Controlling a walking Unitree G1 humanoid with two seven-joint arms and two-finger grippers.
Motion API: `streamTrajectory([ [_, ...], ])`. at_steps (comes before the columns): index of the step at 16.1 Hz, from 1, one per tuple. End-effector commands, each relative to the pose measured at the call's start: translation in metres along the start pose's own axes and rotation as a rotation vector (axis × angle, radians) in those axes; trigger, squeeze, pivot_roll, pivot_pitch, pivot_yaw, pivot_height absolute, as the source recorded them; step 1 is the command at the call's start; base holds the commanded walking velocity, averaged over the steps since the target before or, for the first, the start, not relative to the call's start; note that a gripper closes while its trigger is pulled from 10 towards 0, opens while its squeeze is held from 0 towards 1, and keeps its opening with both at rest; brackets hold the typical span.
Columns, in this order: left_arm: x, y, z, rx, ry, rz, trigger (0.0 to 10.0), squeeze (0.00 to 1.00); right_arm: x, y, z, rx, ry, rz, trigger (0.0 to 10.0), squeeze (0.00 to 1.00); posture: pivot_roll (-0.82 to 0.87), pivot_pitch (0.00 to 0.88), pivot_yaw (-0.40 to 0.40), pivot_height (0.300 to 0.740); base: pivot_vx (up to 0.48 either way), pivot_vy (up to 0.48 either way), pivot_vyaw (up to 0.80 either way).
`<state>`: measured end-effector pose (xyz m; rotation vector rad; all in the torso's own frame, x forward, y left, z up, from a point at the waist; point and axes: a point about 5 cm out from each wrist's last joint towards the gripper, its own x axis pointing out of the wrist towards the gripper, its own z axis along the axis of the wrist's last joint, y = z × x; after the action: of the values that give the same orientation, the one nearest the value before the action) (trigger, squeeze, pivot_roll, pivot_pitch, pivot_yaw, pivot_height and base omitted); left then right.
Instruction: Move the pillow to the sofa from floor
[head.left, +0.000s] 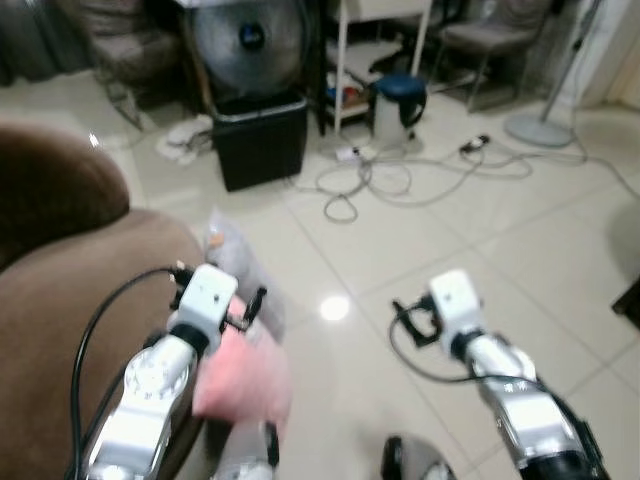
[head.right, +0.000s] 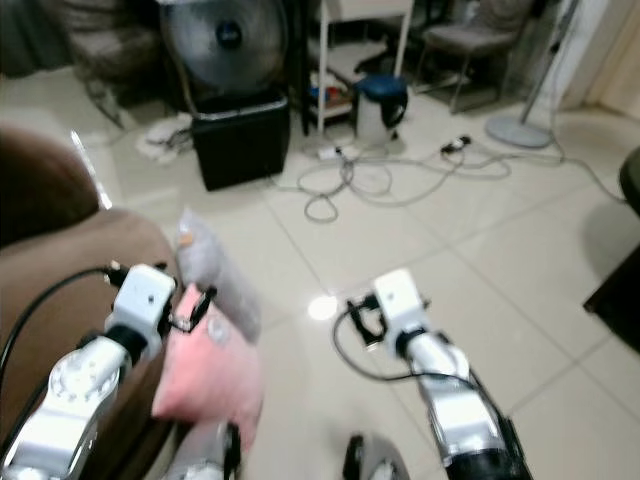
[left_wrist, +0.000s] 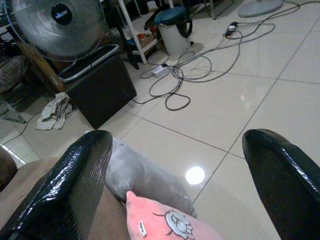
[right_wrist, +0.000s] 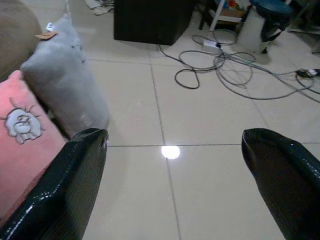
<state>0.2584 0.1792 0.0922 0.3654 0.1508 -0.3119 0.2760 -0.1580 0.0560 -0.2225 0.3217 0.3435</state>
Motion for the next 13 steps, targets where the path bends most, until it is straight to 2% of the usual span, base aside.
streamTrajectory([
  [1, -0.0018, 0.0069, -0.0001, 0.007, 0.004, 0.019, 10.0, 0.00, 0.0045, 0.0100, 0.0086, 0.007, -0.028, 0.032, 10.0, 0.00, 0.10, 0.000, -0.001, 0.627, 0.277, 0.000, 0.00],
  [5, -0.0019, 0.0069, -0.0003, 0.008, 0.006, 0.022, 10.0, 0.00, 0.0050, 0.0109, 0.0078, 0.004, -0.023, 0.040, 10.0, 0.00, 0.10, 0.000, -0.001, 0.627, 0.267, 0.000, 0.00],
  [10, -0.0014, 0.0081, -0.0013, 0.019, 0.017, 0.035, 10.0, 0.00, 0.0054, 0.0128, 0.0041, 0.006, -0.001, 0.059, 10.0, 0.00, 0.10, 0.000, -0.003, 0.627, 0.000, 0.000, 0.00],
  [13, -0.0005, 0.0074, -0.0008, 0.021, 0.016, 0.029, 10.0, 0.00, 0.0053, 0.0127, 0.0031, 0.001, 0.006, 0.063, 10.0, 0.00, 0.10, 0.000, -0.005, 0.602, 0.000, 0.000, 0.00],
])
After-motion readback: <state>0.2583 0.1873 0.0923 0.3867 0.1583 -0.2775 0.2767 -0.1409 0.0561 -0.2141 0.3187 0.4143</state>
